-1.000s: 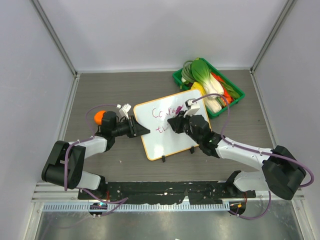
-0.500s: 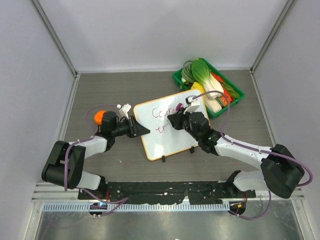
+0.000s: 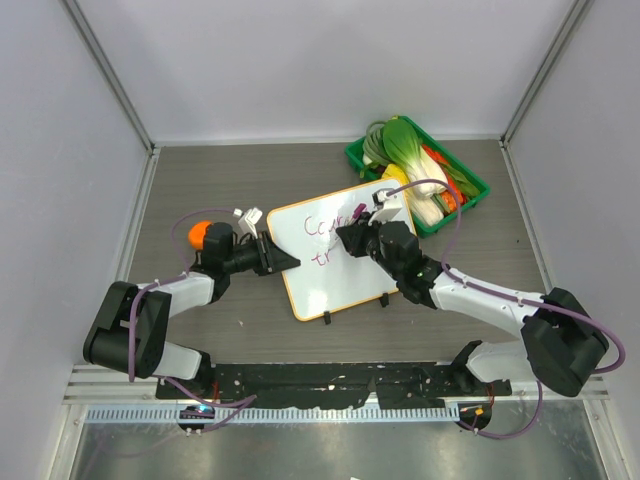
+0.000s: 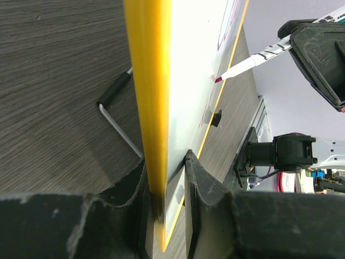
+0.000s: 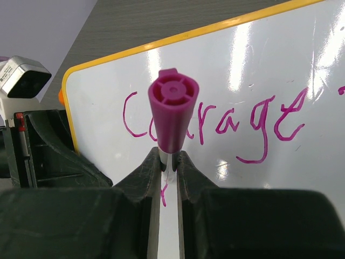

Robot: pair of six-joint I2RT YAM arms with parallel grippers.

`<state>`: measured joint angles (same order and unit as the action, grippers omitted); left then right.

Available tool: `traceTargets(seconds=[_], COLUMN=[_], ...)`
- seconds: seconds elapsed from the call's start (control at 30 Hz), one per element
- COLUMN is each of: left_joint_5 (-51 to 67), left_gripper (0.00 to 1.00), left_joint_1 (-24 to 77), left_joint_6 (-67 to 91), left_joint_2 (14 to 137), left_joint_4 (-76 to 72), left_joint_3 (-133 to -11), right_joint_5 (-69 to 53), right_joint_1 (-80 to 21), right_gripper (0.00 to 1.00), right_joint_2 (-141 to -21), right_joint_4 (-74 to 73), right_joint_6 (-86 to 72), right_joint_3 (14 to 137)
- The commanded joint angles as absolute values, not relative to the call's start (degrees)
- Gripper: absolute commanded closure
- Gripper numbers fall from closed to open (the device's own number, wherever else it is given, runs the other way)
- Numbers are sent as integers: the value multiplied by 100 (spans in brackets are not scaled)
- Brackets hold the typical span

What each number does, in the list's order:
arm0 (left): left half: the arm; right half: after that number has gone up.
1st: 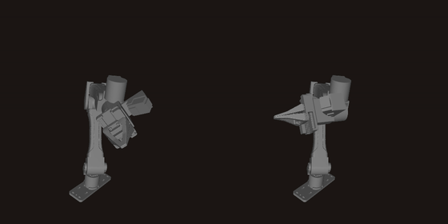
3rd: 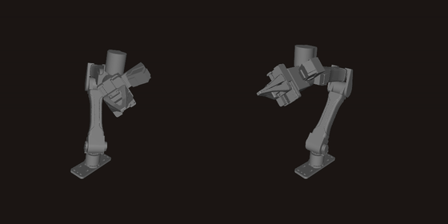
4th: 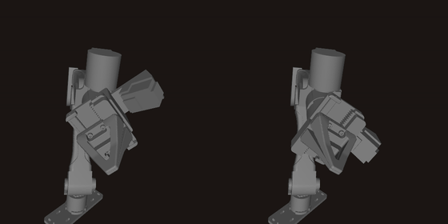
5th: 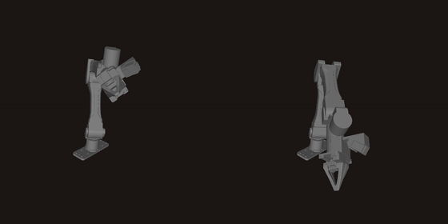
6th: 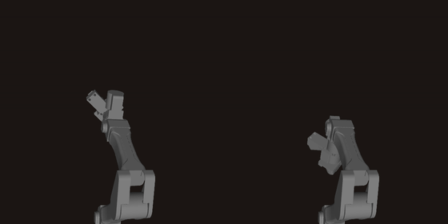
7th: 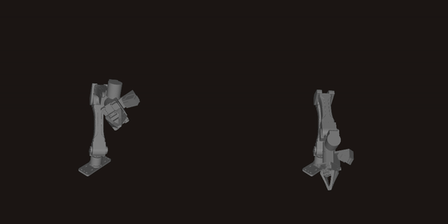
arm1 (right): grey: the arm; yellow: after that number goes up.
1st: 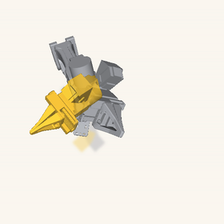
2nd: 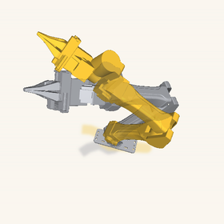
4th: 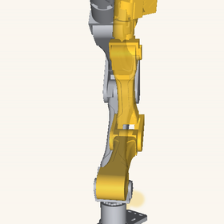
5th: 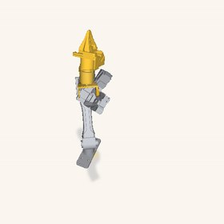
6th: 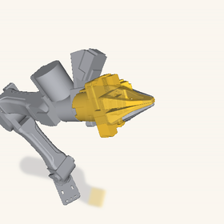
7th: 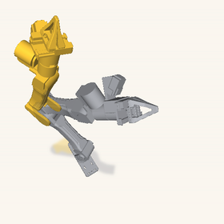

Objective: Write a sentence on the whiteboard

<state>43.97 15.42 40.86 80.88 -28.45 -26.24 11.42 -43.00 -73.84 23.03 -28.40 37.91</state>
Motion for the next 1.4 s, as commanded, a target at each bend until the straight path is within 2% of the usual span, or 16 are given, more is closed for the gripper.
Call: traceTargets(seconds=[0.0,0.4,1.37], left_joint_5=[3305,3296,3305], left_gripper=[100,100,100], left_joint_1=[1608,1608,1608], left_joint_6=[3296,3287,3287], left_joint_2=[8297,8288,8297], left_joint_4=[-2057,-2057,-2048], left_joint_3=[-2549,-2540,-2540], right_joint_5=[1257,1318,1354], right_joint_1=[-4263,-4263,-4263], right_gripper=[99,99,99], right_joint_2=[-7146,-6724,-7242], right_joint_4=[2250,2470,2540], right_joint_6=[-2742,-2716,-2733], right_joint_3=[3727,3823,3604])
